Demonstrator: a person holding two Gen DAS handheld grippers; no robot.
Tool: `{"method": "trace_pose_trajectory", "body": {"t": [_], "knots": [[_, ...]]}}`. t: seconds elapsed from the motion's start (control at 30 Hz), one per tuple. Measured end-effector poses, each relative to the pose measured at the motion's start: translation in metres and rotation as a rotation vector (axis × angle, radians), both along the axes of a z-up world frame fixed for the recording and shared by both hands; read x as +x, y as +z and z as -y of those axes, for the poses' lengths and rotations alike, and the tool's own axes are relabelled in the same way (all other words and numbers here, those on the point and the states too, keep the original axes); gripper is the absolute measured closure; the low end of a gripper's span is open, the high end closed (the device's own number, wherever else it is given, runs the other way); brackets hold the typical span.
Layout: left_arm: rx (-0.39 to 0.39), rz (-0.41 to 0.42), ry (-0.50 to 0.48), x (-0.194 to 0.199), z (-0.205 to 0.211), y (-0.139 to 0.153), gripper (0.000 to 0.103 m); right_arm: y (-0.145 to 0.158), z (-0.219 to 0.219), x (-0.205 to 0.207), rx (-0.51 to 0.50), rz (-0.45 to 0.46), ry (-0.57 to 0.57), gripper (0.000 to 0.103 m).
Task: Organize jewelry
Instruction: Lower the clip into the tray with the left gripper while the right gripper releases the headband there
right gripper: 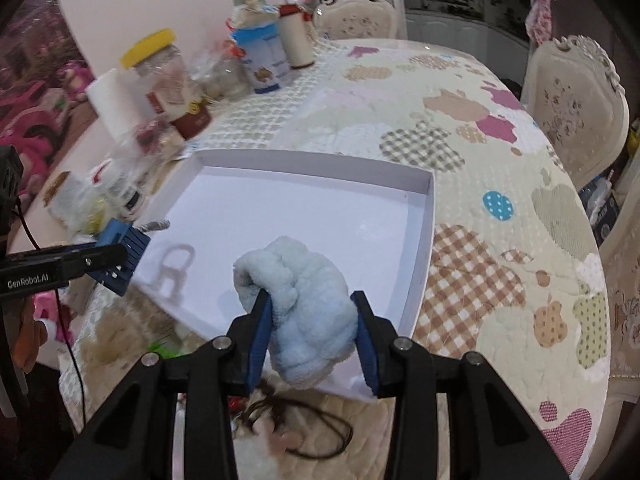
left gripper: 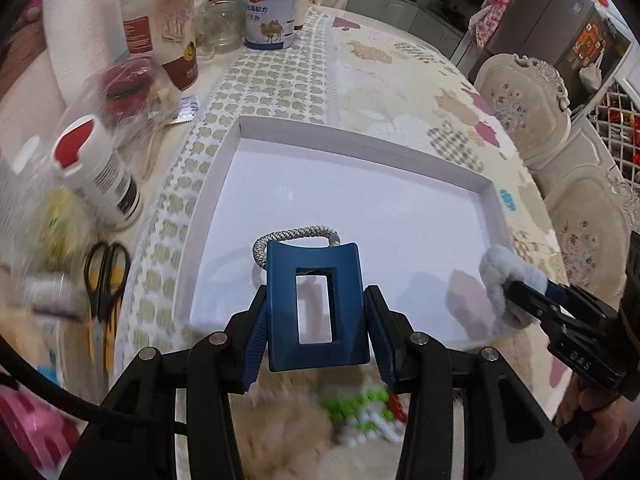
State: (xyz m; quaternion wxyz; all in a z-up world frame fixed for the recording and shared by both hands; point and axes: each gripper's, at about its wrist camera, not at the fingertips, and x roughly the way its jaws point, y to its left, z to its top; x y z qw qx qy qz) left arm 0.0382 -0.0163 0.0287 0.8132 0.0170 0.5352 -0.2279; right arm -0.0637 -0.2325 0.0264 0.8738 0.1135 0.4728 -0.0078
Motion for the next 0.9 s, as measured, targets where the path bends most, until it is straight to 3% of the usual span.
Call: {"method": "trace_pose_trajectory", "body": {"t": [0.2,0.5,0.73,0.9], "knots": [[0.017,-0.036,-0.043,0.023,0.003,-0.026,0.067,-0.019,0.003,0.011,-0.025,-0.047,-0.036,0.062],[0.051,-0.081,-0.069,0.027,0.001,-0.046,0.067,-0.036,0.005,0.018,-0.033,-0.094,-0.061,0.059],[0.078,-0.064,-0.099,0.022,0.004,-0.048,0.066,-0.036,0.0,0.021,-0.053,-0.103,-0.043,0.037],[0.042,-0.057,-0.095,0.02,-0.001,-0.041,0.056,-0.02,-0.001,0.016,-0.042,-0.058,-0.046,0.032]]}}
